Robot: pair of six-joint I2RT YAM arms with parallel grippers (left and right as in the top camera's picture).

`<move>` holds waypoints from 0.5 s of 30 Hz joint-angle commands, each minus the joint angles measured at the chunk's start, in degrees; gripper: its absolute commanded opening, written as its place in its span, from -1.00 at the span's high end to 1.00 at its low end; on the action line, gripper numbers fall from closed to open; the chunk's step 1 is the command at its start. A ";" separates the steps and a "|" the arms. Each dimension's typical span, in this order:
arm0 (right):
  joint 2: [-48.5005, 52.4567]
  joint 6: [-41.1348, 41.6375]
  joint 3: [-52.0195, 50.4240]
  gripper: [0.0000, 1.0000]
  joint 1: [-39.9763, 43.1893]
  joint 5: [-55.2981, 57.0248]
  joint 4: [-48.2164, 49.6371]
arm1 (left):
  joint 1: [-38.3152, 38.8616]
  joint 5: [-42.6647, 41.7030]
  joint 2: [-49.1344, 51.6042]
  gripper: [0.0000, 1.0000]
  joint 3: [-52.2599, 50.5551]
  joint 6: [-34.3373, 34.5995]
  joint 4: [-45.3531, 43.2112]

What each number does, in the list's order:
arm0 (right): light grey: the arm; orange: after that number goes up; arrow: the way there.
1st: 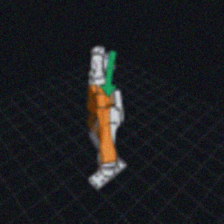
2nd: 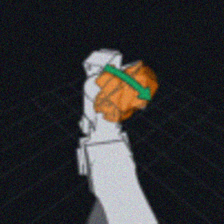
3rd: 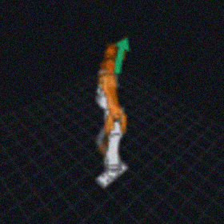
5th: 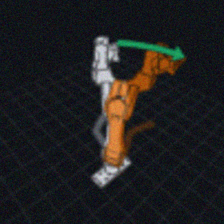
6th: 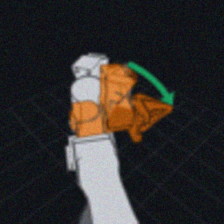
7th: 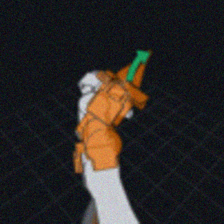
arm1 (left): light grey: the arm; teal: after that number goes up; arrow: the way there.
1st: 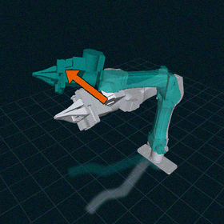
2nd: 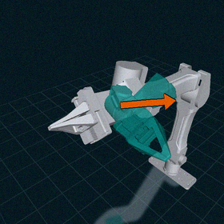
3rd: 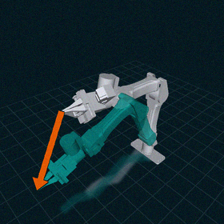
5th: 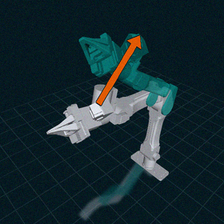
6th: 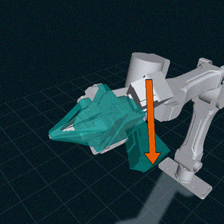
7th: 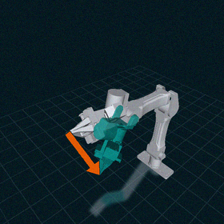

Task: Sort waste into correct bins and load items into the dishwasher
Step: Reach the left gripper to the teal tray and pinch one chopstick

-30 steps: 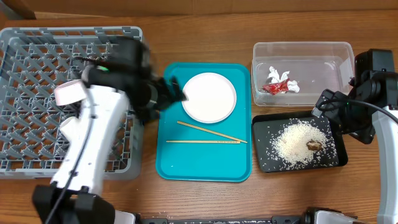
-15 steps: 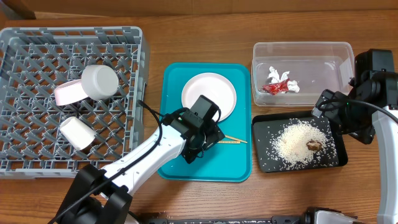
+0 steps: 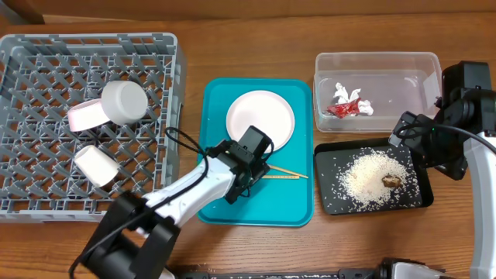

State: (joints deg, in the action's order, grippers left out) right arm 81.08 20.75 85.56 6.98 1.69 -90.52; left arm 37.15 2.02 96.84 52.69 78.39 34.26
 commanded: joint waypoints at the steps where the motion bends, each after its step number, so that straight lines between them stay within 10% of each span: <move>1: -0.22 0.04 0.33 -0.96 -0.15 -0.07 0.15 | 0.37 0.20 2.75 -0.61 -0.79 1.36 0.63; 7: -0.22 0.04 0.31 -0.97 -0.15 -0.07 0.15 | -1.38 -0.13 2.73 0.25 -0.76 1.33 1.29; 15: -0.22 0.04 0.31 -0.97 -0.15 -0.07 0.13 | -8.72 0.00 2.73 0.42 -0.76 0.35 1.66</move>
State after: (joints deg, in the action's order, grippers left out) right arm 81.08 20.75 85.56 6.98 1.69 -90.61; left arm 31.64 1.50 97.65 52.95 79.37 35.44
